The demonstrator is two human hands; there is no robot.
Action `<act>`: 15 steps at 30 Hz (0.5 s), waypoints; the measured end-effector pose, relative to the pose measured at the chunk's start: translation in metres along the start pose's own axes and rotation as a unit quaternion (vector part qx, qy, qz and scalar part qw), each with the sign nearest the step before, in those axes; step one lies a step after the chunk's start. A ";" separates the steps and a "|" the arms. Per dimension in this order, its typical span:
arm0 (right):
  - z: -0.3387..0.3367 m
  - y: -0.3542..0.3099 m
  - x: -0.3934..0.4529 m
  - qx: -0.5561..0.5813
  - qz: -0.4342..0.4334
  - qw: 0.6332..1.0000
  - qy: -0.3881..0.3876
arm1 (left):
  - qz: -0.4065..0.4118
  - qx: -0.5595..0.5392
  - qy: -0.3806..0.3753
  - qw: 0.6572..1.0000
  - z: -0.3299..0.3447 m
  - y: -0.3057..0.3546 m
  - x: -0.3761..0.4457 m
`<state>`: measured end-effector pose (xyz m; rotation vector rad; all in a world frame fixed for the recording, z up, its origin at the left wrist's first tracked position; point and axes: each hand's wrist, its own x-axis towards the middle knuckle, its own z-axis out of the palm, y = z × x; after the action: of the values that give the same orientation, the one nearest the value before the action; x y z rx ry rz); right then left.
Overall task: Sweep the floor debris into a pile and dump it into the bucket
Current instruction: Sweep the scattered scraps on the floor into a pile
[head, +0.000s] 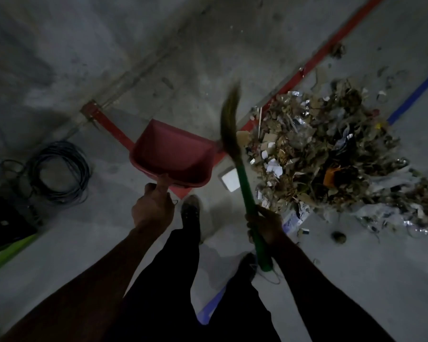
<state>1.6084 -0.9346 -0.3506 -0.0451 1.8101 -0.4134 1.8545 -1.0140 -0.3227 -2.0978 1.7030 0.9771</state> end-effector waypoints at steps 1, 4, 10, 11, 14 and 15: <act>-0.010 -0.002 0.005 -0.007 0.000 1.000 0.015 | 0.005 0.006 -0.003 1.000 0.001 0.002 0.001; -0.039 -0.015 0.022 -0.022 -0.001 0.999 0.046 | 0.015 0.009 -0.005 1.000 0.004 0.008 0.004; -0.070 -0.053 0.041 -0.005 -0.026 0.995 0.099 | 0.031 0.011 -0.005 0.999 0.008 0.014 0.007; -0.073 -0.057 0.045 0.010 -0.022 0.995 0.101 | 0.032 0.011 -0.006 0.999 0.008 0.016 0.007; -0.072 -0.061 0.047 0.053 -0.028 0.992 0.109 | 0.045 0.019 -0.002 0.999 0.008 0.022 0.009; -0.069 -0.057 0.043 0.062 -0.040 0.991 0.111 | 0.051 0.021 0.000 0.998 0.009 0.026 0.009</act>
<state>1.5209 -0.9815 -0.3585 0.0164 2.0013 -0.6078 1.8282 -1.0227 -0.3297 -2.0023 1.8290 0.9609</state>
